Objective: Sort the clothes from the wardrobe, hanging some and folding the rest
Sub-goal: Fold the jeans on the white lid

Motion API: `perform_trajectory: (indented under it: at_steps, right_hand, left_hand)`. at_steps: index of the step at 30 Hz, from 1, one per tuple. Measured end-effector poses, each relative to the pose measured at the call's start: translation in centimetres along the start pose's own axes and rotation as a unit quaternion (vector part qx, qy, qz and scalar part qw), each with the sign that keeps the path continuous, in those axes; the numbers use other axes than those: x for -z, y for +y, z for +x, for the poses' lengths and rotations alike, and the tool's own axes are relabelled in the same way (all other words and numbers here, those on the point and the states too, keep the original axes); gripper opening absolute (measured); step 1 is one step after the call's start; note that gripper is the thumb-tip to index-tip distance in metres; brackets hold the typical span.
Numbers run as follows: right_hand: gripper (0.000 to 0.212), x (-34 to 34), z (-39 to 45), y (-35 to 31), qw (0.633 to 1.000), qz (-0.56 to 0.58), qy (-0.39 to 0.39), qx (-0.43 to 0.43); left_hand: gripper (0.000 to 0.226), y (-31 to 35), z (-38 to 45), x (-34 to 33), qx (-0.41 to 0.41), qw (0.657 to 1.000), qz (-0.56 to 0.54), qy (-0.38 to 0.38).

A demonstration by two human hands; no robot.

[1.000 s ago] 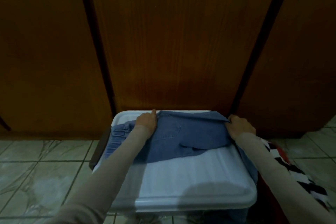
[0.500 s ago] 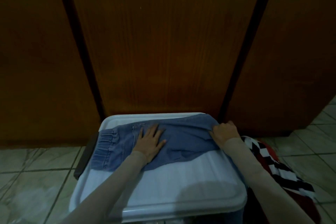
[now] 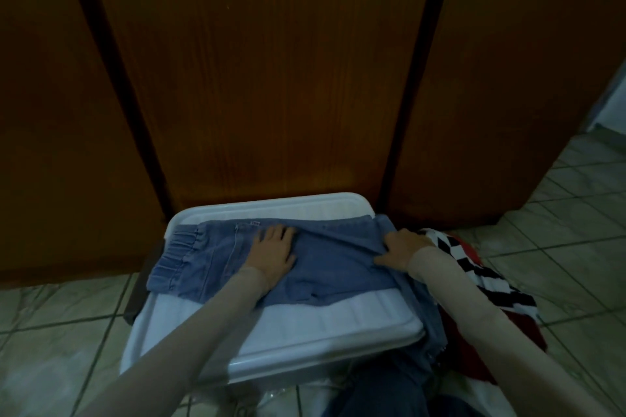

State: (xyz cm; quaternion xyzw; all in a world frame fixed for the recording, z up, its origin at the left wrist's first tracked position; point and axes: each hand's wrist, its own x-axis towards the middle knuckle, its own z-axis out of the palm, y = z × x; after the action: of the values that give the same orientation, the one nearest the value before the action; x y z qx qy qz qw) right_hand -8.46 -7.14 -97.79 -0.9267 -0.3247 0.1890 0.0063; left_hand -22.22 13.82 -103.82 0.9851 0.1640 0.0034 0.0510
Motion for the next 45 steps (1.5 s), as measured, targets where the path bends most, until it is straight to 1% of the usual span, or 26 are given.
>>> perform_trajectory:
  at_steps: [2,3,4,5,7,8,9,11,13,15,16,18,20,22,23,25,26,27,29,31,34,35,39,40,43,45]
  right_hand:
    - [0.081,0.0,-0.6,-0.3,1.0,-0.004,0.011,0.007]
    - [0.082,-0.1,-1.0,-0.3,0.999,-0.024,0.031,0.004]
    - [0.078,-0.2,-1.5,-0.2,0.997,-0.044,0.058,-0.001]
    - [0.068,-0.3,-1.9,0.2,0.994,-0.056,0.089,-0.005]
    - [0.038,0.2,-2.7,1.4,0.99,-0.038,0.137,-0.012]
    - [0.026,0.5,-3.0,2.2,0.989,-0.004,0.148,-0.02]
    - [0.019,0.8,-3.1,3.0,0.986,0.044,0.158,-0.034]
    - [0.018,1.3,-2.8,4.2,0.966,0.17,0.18,-0.068]
    - [0.02,2.0,-2.1,4.8,0.937,0.282,0.18,-0.099]
    - [0.019,2.5,-1.3,5.1,0.925,0.323,0.163,-0.117]
    - [0.019,2.8,-1.0,5.2,0.926,0.32,0.156,-0.122]
    - [0.029,3.4,-0.5,5.5,0.937,0.283,0.16,-0.128]
    - [0.036,4.2,-0.4,5.2,0.952,0.193,0.2,-0.127]
    - [0.036,5.6,-0.2,4.6,0.963,0.108,0.231,-0.093]
    - [0.039,6.5,-0.1,4.5,0.968,0.091,0.217,-0.081]
    - [0.046,8.1,0.1,5.0,0.984,0.095,0.127,-0.086]
    - [0.043,8.8,0.2,5.7,0.989,0.09,0.077,-0.089]
    - [0.035,9.3,0.3,6.5,0.992,0.079,0.044,-0.09]
    - [0.02,9.2,0.7,7.7,0.992,0.067,0.027,-0.102]
    - [0.026,8.3,1.0,7.9,0.989,0.059,0.04,-0.126]
    - [0.029,6.7,1.1,7.4,0.984,-0.039,0.1,-0.143]
    - [0.029,6.4,1.1,7.4,0.98,-0.052,0.12,-0.15]
    - [0.027,6.9,0.9,8.7,0.975,0.021,0.117,-0.187]
    - [0.025,7.1,0.8,9.0,0.972,0.026,0.131,-0.192]
    - [0.022,7.1,1.2,9.8,0.945,0.01,0.23,-0.23]
    - [0.022,6.1,1.6,10.5,0.925,0.004,0.275,-0.261]
  left_hand:
    - [0.056,2.2,0.7,0.0,-0.01,1.0,0.001,0.024]
    - [0.056,2.8,1.0,-0.3,-0.023,0.999,-0.007,0.027]
    - [0.055,3.0,1.3,-0.7,-0.028,0.999,-0.024,0.018]
    - [0.054,2.9,1.4,-1.1,-0.023,0.999,-0.044,0.005]
    - [0.053,2.5,1.4,-1.9,-0.004,0.998,-0.068,-0.003]
    - [0.053,2.3,1.3,-2.1,0.003,0.998,-0.07,0.0]
    - [0.053,2.3,1.2,-2.1,0.008,0.998,-0.07,0.0]
    - [0.056,2.2,1.0,-2.1,0.023,0.997,-0.07,-0.005]
    - [0.055,2.1,0.9,-2.0,0.045,0.997,-0.064,-0.013]
    - [0.055,2.1,0.8,-2.0,0.06,0.996,-0.061,-0.018]
    - [0.055,2.1,0.8,-2.1,0.065,0.996,-0.062,-0.019]
    - [0.055,2.1,0.8,-2.1,0.069,0.995,-0.063,-0.018]
    - [0.055,2.1,0.9,-2.2,0.073,0.995,-0.063,-0.014]
    - [0.061,2.1,0.9,-2.3,0.078,0.995,-0.064,-0.013]
    - [0.064,2.0,0.8,-2.3,0.082,0.995,-0.064,-0.014]
    - [0.056,2.0,1.0,-2.4,0.087,0.994,-0.06,-0.011]
    - [0.054,2.0,1.1,-2.4,0.09,0.994,-0.059,-0.006]
    - [0.054,1.9,1.1,-2.4,0.092,0.994,-0.059,-0.002]
    - [0.054,1.9,1.3,-2.4,0.098,0.993,-0.062,0.004]
    - [0.054,1.9,1.4,-2.5,0.102,0.993,-0.063,0.007]
    - [0.054,1.9,1.6,-2.7,0.104,0.992,-0.063,0.015]
    - [0.054,1.9,1.6,-2.7,0.104,0.992,-0.064,0.019]
    - [0.053,1.9,1.6,-2.7,0.105,0.992,-0.07,0.023]
    - [0.053,1.9,1.5,-2.7,0.105,0.992,-0.069,0.022]
    - [0.054,1.9,1.5,-2.6,0.107,0.992,-0.066,0.019]
    - [0.054,1.9,1.5,-2.6,0.107,0.992,-0.063,0.018]
